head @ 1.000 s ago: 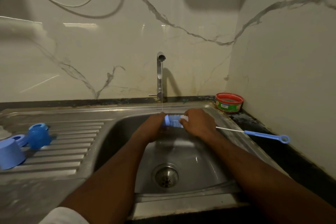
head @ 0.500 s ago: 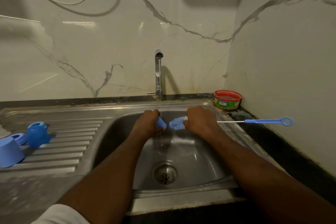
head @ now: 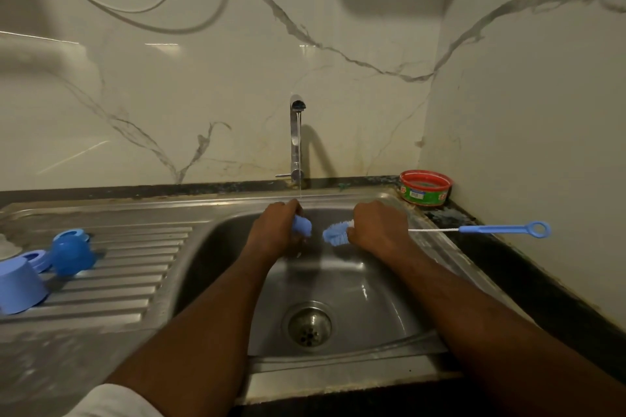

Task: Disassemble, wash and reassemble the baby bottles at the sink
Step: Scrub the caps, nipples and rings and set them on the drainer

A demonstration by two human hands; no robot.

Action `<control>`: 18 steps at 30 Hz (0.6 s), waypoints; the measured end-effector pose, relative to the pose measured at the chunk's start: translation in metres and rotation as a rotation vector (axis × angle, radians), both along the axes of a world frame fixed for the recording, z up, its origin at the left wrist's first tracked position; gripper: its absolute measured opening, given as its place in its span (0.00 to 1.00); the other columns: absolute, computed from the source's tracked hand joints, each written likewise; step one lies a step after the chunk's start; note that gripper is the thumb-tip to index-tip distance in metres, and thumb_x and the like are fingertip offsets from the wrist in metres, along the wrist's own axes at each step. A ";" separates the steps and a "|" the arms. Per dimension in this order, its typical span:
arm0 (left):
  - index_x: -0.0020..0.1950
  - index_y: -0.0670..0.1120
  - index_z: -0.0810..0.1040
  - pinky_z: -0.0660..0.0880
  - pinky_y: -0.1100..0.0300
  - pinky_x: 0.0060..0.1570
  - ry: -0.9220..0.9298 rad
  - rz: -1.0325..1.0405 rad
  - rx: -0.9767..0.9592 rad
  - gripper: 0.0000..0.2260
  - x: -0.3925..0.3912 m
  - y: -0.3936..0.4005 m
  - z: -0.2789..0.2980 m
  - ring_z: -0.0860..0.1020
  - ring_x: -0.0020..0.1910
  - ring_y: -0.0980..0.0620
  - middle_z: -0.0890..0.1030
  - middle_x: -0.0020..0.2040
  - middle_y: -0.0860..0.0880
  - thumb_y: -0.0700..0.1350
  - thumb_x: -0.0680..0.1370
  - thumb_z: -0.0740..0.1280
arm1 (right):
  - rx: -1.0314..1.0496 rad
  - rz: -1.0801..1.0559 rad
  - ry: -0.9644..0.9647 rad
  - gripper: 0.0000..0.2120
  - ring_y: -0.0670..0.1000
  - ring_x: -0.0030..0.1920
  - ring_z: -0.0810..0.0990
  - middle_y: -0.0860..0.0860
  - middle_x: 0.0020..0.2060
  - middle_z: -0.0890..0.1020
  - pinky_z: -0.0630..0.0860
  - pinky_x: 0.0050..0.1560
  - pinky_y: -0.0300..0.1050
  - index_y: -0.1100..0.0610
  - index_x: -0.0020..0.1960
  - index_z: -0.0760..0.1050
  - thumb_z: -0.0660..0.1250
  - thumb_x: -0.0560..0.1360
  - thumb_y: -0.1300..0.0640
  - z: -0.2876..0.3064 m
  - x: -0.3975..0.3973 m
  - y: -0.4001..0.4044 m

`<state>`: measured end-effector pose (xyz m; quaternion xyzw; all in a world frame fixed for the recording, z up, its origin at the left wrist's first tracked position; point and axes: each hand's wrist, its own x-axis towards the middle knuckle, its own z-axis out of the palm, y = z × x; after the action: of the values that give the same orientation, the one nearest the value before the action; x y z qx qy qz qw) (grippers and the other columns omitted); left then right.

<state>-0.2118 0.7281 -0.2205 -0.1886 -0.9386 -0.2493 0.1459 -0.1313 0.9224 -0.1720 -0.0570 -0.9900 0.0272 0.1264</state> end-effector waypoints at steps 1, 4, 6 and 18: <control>0.62 0.51 0.75 0.78 0.51 0.58 0.002 0.002 -0.013 0.22 0.001 0.001 0.000 0.78 0.55 0.51 0.79 0.59 0.48 0.52 0.72 0.78 | -0.002 -0.001 -0.005 0.15 0.52 0.50 0.81 0.51 0.51 0.83 0.79 0.54 0.51 0.52 0.55 0.79 0.69 0.76 0.42 0.000 0.001 -0.001; 0.66 0.50 0.75 0.76 0.50 0.62 -0.055 0.005 -0.052 0.25 0.006 0.003 -0.004 0.77 0.60 0.50 0.79 0.62 0.48 0.55 0.72 0.77 | 0.002 -0.003 -0.014 0.16 0.53 0.54 0.81 0.52 0.55 0.81 0.78 0.55 0.50 0.52 0.60 0.78 0.68 0.78 0.45 -0.001 0.003 -0.004; 0.66 0.50 0.75 0.75 0.52 0.62 -0.095 0.001 -0.031 0.24 0.010 0.001 -0.004 0.76 0.60 0.51 0.78 0.62 0.48 0.54 0.73 0.77 | 0.007 -0.007 -0.028 0.17 0.53 0.56 0.80 0.53 0.58 0.81 0.78 0.56 0.50 0.52 0.62 0.77 0.67 0.78 0.45 -0.001 0.005 -0.009; 0.62 0.44 0.75 0.73 0.63 0.47 -0.115 0.117 0.253 0.23 0.003 -0.001 -0.004 0.77 0.51 0.53 0.80 0.55 0.46 0.48 0.72 0.79 | -0.071 0.018 -0.028 0.19 0.53 0.59 0.80 0.51 0.60 0.81 0.76 0.58 0.48 0.52 0.63 0.78 0.70 0.77 0.44 0.006 0.016 0.005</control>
<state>-0.2085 0.7272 -0.2245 -0.0993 -0.9159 -0.3669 0.1289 -0.1154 0.9278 -0.1665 -0.0529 -0.9906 0.0624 0.1101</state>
